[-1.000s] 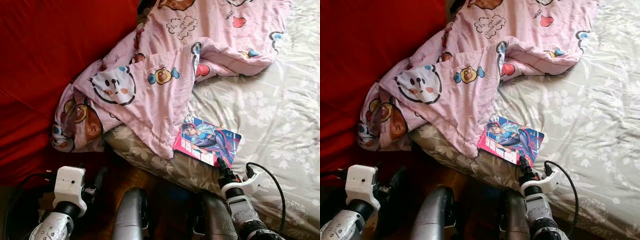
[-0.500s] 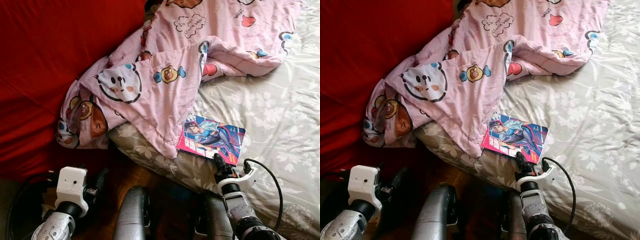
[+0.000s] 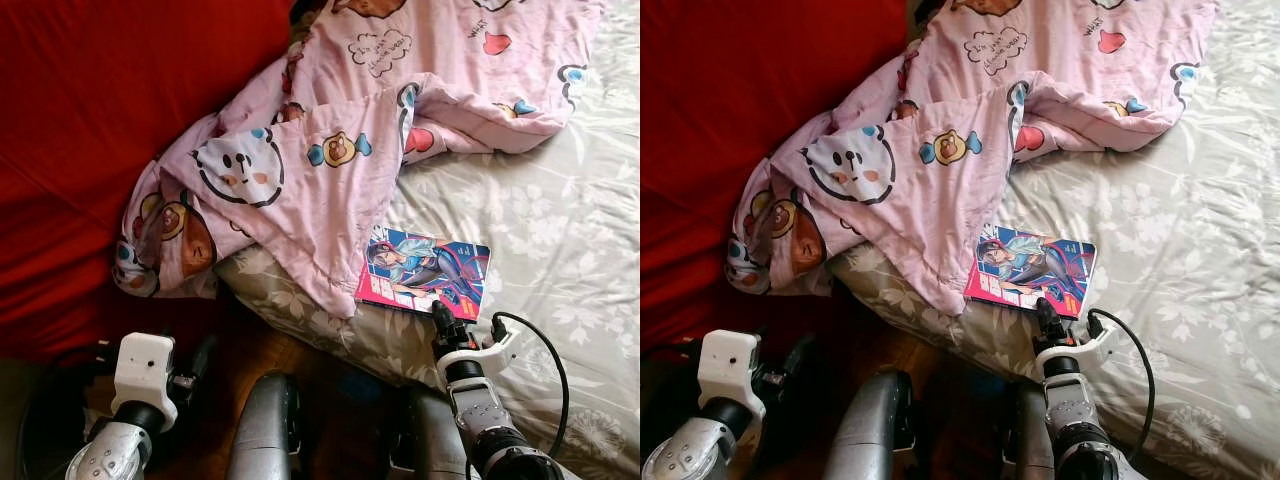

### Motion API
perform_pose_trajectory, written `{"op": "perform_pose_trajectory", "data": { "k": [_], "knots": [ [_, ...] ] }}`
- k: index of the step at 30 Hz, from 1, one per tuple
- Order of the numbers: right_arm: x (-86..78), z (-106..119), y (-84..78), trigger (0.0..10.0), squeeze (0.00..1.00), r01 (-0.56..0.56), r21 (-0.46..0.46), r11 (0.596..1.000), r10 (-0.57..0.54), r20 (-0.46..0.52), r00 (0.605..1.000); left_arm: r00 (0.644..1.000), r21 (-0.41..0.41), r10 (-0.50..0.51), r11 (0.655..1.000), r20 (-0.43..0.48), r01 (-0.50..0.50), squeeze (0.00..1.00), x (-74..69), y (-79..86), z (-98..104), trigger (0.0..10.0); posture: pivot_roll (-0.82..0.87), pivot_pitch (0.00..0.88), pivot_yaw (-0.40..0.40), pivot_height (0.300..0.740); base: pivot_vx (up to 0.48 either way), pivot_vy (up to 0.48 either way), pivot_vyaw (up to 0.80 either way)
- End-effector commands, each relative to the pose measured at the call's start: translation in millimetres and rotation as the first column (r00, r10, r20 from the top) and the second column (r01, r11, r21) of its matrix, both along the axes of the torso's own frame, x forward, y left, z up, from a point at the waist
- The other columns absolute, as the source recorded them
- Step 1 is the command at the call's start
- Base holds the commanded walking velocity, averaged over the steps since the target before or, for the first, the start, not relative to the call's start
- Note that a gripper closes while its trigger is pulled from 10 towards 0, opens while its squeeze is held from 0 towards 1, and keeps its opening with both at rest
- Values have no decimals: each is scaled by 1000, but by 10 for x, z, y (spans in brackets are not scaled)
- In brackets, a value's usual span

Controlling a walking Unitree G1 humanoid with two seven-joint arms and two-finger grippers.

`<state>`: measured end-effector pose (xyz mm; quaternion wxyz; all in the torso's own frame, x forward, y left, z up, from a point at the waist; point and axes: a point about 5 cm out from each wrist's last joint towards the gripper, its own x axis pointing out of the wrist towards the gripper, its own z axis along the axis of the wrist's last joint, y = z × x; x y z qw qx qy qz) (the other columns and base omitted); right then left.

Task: Clean up the room

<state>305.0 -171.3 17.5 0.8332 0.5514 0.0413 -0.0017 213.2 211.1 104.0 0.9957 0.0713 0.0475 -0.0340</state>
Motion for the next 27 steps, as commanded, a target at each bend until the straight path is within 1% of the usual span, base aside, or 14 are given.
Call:
{"op": "perform_pose_trajectory", "data": {
  "k": [1,6,7,8,9,11,12,13,15,17,19,24,25,27],
  "knots": [
    [-108,-108,6,0,0,-34,-60,998,32,-36,999,998,-7,50,999,-36,-51,0,12,50,-124,10000,152,313,49,639,0,0,0],
    [-67,-3,-39,0,0,-51,-146,988,59,50,997,997,-67,79,995,-4,-79,0,204,-9,-141,10000,106,245,19,639,0,0,0],
    [-55,52,-54,0,0,-50,-182,982,68,89,994,996,-68,87,994,16,-86,0,287,-27,-134,10000,91,215,6,639,0,0,0],
    [-55,52,-54,0,0,-50,-182,982,68,89,994,996,-68,87,994,16,-86,0,287,-27,-134,10000,91,215,6,639,0,0,0],
    [-58,90,-67,4824,0,-42,-214,976,68,114,991,994,-69,107,992,39,-104,0,348,-13,-114,10000,84,204,0,639,0,0,0],
    [-41,104,-75,4824,0,-40,-221,974,66,112,992,992,-78,119,990,41,-115,0,404,-12,-123,10000,77,192,-7,639,0,0,0],
    [-59,115,-99,10000,0,-31,-277,960,65,115,991,990,-94,133,987,42,-129,0,426,8,-128,10000,66,161,-16,639,0,0,0],
    [-89,130,-140,10000,0,-10,-364,931,55,112,992,987,-119,156,981,38,-150,0,454,38,-153,10000,58,135,-23,639,0,0,0],
    [-129,130,-183,10000,0,17,-435,901,29,99,995,985,-144,171,976,21,-166,0,441,51,-206,10000,54,117,-26,639,0,0,0],
    [-178,143,-203,10000,0,19,-551,834,30,79,996,985,-161,169,972,-25,-171,0,409,26,-356,10000,31,80,-23,639,0,0,0],
    [-181,158,-197,10000,0,10,-584,812,44,79,996,986,-157,162,973,-40,-167,0,409,5,-410,10000,24,76,-24,639,0,0,0],
    [-198,191,-274,10000,0,41,-617,786,5,72,997,983,-146,156,975,-96,-169,0,416,-58,-624,10000,-10,31,-23,639,0,0,0],
    [-219,165,-317,10000,0,43,-642,765,-20,43,999,979,-152,159,972,-124,-177,0,414,-82,-710,10000,-21,16,-25,639,0,0,0],
    [-247,137,-328,10000,0,42,-655,754,-30,29,999,975,-148,156,973,-158,-179,0,412,-106,-805,10000,-32,3,-22,643,0,0,0]
  ]
}}
